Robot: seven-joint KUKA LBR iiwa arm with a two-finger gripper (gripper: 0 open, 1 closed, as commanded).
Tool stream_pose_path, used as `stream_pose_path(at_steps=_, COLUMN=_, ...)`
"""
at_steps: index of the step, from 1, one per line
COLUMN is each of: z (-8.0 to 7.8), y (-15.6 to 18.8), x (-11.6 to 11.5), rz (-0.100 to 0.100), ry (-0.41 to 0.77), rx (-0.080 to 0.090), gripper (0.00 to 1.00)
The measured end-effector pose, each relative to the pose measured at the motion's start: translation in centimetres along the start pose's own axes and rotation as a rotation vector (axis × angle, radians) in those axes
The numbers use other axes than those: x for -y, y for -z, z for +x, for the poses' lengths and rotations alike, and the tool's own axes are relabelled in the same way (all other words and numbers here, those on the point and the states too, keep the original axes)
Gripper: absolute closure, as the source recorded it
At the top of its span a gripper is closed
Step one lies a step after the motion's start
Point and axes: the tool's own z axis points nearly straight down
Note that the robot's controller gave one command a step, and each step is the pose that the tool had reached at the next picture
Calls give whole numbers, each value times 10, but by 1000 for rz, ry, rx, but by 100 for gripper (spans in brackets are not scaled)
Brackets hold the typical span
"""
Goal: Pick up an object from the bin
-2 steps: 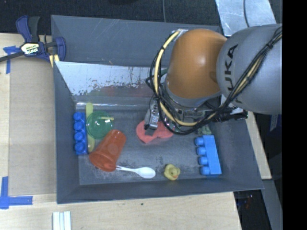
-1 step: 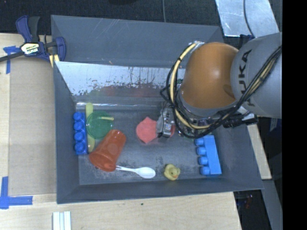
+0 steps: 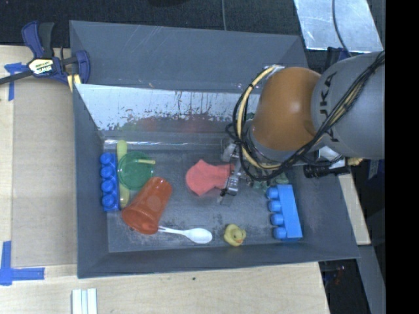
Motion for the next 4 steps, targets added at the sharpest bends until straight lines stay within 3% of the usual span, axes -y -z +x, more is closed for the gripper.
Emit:
stream_pose_path(at_steps=1, z=0, y=0, x=0, rz=0, ry=0, rx=0, gripper=0)
stream_pose_path(at_steps=2, z=-16, y=-54, x=-12, rz=-1, ry=53, rx=5, gripper=0)
stream_pose_path(at_steps=3, z=-17, y=-60, x=-22, rz=-3, ry=126, rx=10, gripper=100)
stream_pose_path(at_steps=4, z=-17, y=-60, x=-22, rz=-3, ry=126, rx=11, gripper=100)
